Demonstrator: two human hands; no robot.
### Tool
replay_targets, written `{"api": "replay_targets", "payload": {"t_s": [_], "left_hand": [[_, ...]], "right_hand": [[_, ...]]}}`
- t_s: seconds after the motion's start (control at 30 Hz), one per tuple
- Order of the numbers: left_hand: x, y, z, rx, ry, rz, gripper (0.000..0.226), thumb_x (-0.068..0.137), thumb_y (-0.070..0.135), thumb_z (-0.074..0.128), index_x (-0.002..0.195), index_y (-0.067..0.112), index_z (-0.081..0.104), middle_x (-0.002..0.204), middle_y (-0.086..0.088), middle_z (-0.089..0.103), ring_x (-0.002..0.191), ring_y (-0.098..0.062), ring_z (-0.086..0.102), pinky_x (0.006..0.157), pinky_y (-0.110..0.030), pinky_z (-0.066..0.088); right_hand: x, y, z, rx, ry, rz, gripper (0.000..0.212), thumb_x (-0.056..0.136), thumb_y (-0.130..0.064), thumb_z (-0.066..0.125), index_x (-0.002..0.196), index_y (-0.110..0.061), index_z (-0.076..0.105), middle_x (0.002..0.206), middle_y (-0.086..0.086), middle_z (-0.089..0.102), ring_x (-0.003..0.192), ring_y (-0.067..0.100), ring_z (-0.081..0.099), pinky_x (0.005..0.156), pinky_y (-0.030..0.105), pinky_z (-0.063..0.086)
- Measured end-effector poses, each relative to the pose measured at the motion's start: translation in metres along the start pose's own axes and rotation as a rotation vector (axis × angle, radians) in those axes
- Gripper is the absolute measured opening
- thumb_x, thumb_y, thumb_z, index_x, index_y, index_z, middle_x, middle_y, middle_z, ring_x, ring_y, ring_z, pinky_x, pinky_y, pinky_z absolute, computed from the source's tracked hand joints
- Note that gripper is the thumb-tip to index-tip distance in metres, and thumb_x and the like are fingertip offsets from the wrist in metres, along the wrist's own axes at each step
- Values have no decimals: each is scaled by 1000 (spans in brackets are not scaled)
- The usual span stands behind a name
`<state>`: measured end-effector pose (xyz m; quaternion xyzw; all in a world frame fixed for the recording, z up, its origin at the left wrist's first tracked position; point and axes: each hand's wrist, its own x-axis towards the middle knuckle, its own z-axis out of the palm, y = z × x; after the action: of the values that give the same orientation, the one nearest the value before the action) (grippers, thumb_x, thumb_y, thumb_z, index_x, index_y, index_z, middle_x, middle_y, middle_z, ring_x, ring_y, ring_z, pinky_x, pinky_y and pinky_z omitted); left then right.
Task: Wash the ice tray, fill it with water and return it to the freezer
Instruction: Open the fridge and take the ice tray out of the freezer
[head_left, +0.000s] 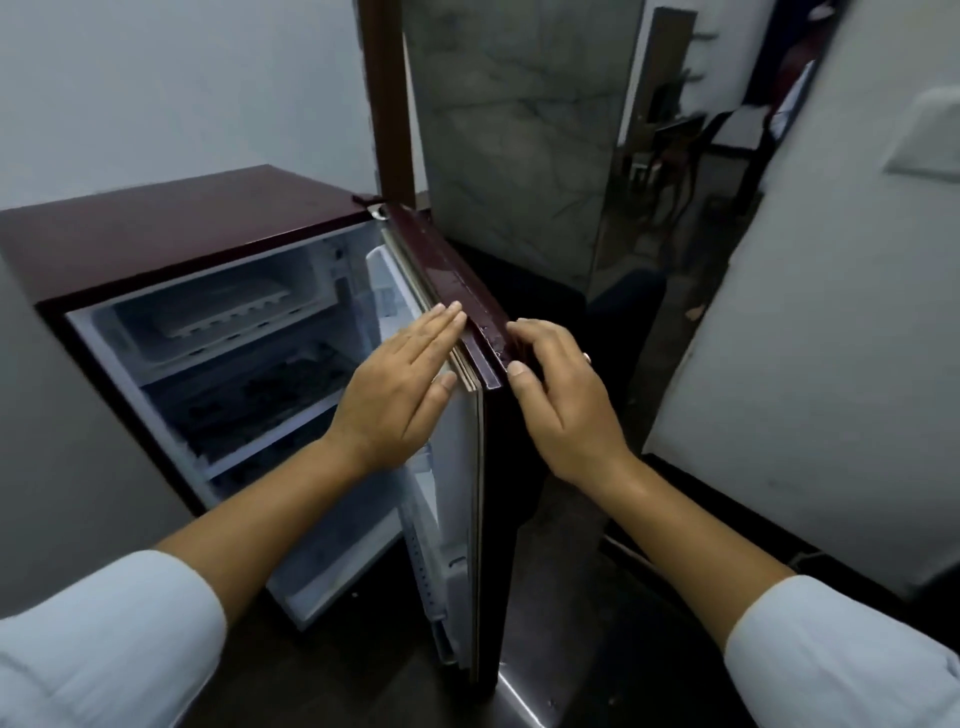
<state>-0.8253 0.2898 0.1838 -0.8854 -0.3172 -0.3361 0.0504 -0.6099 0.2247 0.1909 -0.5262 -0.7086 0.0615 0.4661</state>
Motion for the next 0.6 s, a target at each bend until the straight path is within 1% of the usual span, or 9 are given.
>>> {"api": "replay_targets", "payload": {"t_s": [0.1,0.17,0.23,0.33,0.4,0.47,0.6], "left_hand": [[23,11,28,11,-60,-22,60,111,35,35,162,4,33,171,-12,30,160,-21,26,129,-43,28],[38,21,45,21,-90,-21,61,111,37,35,163,4,31,173,-13,25,161,-21,23,130,-40,24],[54,31,60,40,-107,-25,63,111,38,34,163,4,31,173,-13,22,161,-22,21,131,-37,22],[76,44,80,74,-137,-40,65,111,42,31,164,4,27,174,-12,18,162,-22,17,131,-36,19],[90,49,94,112,-174,-39,68,111,45,26,166,5,23,175,-11,13,163,-21,13,131,-37,18],[105,54,105,130,-217,-43,71,111,49,20,166,6,19,176,-10,10,163,-19,9,132,-38,17],[132,62,122,146,-291,-61,74,109,52,15,167,7,14,176,-9,5,163,-18,5,133,-38,14]], "right_hand": [[-1,18,-22,-128,-48,-20,46,105,-31,46,148,-13,52,153,-1,50,143,9,43,117,27,37],[1,35,-36,-222,-79,-31,50,105,-30,46,152,-11,48,157,3,47,148,12,38,121,32,34],[5,53,-51,-310,-105,-43,54,106,-30,45,155,-10,43,161,5,43,151,15,34,124,33,30],[17,80,-72,-424,-128,-42,56,106,-28,46,157,-8,38,162,8,41,152,18,32,125,33,28],[26,96,-83,-493,-148,-32,58,106,-30,44,158,-6,37,163,11,40,152,21,33,124,32,26],[36,113,-92,-563,-167,-27,60,106,-33,42,159,-5,34,163,13,38,153,24,32,124,35,26],[53,139,-107,-654,-202,19,65,106,-37,39,161,-4,27,167,15,30,155,26,26,126,37,25]]}}
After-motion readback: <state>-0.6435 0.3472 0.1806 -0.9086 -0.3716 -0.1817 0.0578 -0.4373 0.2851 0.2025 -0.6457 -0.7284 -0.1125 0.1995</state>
